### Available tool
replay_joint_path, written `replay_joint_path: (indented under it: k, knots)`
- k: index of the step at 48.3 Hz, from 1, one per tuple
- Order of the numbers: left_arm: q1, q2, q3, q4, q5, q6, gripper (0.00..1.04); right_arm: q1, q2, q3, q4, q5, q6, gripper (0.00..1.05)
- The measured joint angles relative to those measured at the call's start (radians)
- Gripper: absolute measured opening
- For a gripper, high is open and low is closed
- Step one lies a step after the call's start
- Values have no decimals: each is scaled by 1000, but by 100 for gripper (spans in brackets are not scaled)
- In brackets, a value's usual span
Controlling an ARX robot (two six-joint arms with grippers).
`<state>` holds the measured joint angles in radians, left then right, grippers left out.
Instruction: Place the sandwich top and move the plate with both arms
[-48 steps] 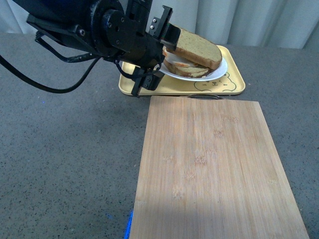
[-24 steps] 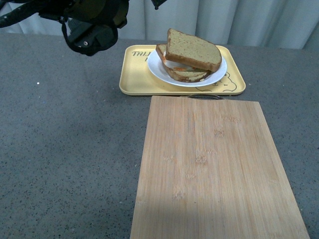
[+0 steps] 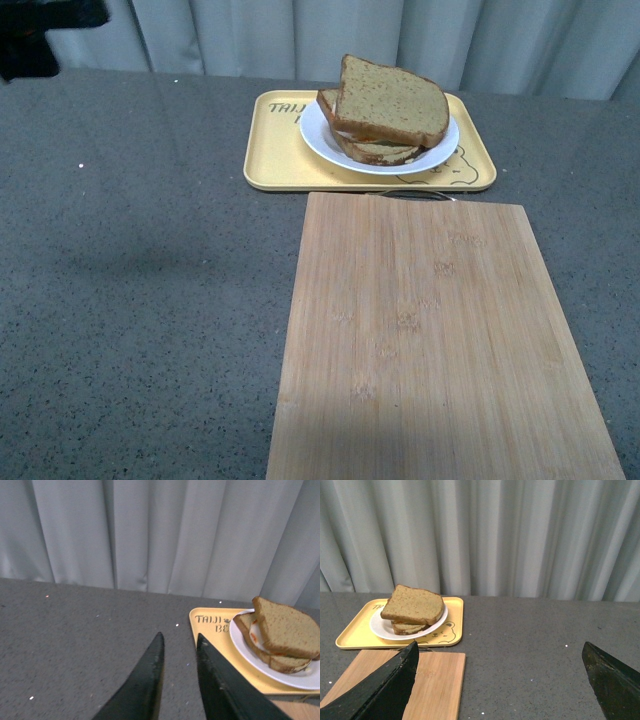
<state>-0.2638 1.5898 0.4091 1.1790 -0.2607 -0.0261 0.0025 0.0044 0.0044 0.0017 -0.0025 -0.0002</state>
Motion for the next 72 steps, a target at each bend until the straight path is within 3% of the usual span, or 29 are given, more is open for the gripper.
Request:
replay_joint_path:
  k: [5,38,41,47,72]
  knots:
    - [42,-88,-96,-5,39,5,3,0,0,0,0,1,0,95]
    - [180,-586,-347,-250,183,17,4,0,0,0,0,1,0,95]
    - [219,-626,-357,-282,241,18,4,0,0,0,0,0,0,95]
    - [258,-708,-373,-348,253,18,4,0,0,0,0,1,0,95]
    - [261,-1101,-390,-694,261,18,4,0,0,0,0,1,0,95]
